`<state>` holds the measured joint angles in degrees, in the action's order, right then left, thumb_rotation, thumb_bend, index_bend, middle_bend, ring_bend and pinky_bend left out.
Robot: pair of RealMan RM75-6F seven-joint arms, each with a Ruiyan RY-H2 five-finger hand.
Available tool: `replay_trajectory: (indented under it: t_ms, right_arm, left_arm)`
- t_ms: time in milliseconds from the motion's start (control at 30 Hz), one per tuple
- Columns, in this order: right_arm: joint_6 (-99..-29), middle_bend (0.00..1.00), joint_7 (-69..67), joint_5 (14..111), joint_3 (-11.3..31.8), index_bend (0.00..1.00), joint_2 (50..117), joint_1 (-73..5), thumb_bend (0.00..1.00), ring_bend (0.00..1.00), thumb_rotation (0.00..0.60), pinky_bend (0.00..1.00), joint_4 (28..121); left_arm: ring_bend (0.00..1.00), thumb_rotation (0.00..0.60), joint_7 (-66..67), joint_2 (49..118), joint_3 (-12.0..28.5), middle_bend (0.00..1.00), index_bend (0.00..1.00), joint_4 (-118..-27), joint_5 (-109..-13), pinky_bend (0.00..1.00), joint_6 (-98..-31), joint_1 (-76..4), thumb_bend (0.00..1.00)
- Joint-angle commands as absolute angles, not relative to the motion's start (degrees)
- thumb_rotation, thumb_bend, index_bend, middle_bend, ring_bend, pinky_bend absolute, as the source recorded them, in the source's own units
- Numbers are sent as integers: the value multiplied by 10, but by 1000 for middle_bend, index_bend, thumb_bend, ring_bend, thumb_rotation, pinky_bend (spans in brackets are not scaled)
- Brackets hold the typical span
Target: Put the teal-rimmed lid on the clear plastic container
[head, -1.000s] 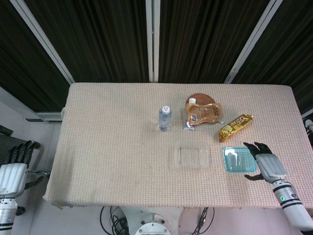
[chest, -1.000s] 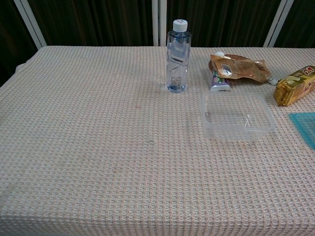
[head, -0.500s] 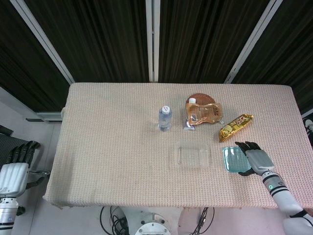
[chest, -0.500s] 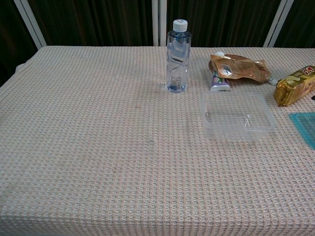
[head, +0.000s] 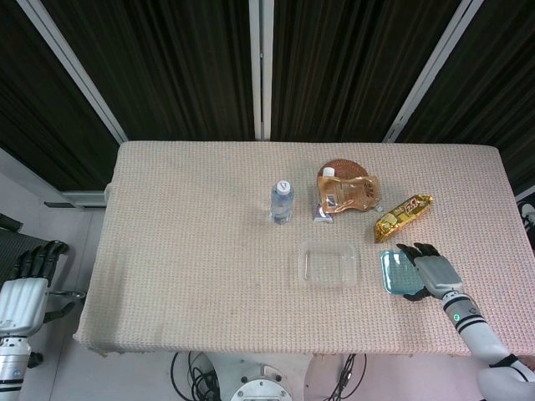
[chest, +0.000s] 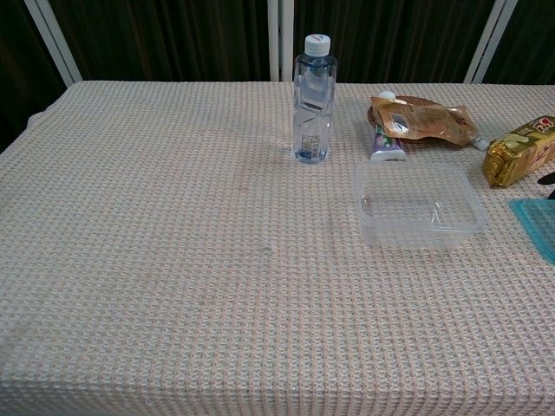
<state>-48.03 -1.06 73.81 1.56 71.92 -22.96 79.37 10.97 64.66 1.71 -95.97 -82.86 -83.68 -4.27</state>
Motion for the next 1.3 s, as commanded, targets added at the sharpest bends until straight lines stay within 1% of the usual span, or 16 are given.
replay_trajectory:
  t_ms: [33, 267, 400, 567, 700, 800, 867, 967, 1033, 1167, 1300]
  right_arm:
    - [-481, 198, -12, 736, 15, 0, 720, -230, 0, 0, 600, 0, 792]
    - [-506, 265, -15, 742, 17, 1, 719, -223, 1, 0, 600, 0, 793]
    - [-535, 289, -15, 753, 20, 15, 703, -216, 6, 0, 600, 0, 817]
    - [-569, 317, -1, 774, 30, 38, 659, -216, 7, 0, 600, 0, 894]
    - [-578, 329, 35, 777, 45, 48, 632, -230, 6, 0, 600, 0, 964]
    - [-575, 340, 77, 754, 58, 50, 631, -244, 6, 1, 600, 0, 1018]
    - [-577, 362, 110, 730, 67, 68, 640, -253, 5, 19, 600, 0, 1052]
    - [-570, 381, 142, 690, 73, 95, 654, -265, 4, 40, 600, 0, 1090]
    - [-559, 381, 166, 655, 74, 96, 659, -278, 4, 40, 600, 0, 1112]
    - [-563, 380, 219, 584, 75, 96, 681, -298, 6, 40, 600, 0, 1140]
    - [-588, 380, 262, 508, 80, 93, 714, -318, 5, 40, 600, 0, 1157]
  left_arm:
    - [0, 600, 109, 646, 18, 0, 30, -960, -829, 74, -837, -43, 0]
    - [0, 600, 108, 645, 17, 0, 31, -960, -828, 74, -836, -43, 0]
    - [0, 600, 107, 645, 17, 0, 30, -960, -828, 75, -835, -44, 0]
    - [0, 600, 104, 646, 17, 0, 31, -958, -830, 74, -834, -45, 0]
    - [0, 600, 99, 647, 17, 0, 30, -952, -834, 75, -833, -47, 0]
    - [0, 600, 92, 650, 17, 0, 31, -946, -836, 75, -833, -48, 0]
    - [0, 600, 86, 652, 16, 0, 31, -941, -838, 74, -833, -48, 0]
    - [0, 600, 77, 653, 14, 0, 31, -931, -838, 74, -832, -47, 0]
    - [0, 600, 70, 655, 15, 0, 31, -924, -838, 74, -830, -48, 0]
    - [0, 600, 56, 659, 16, 0, 31, -913, -839, 75, -827, -51, 0]
    - [0, 600, 42, 665, 17, 0, 31, -899, -843, 74, -823, -55, 0]
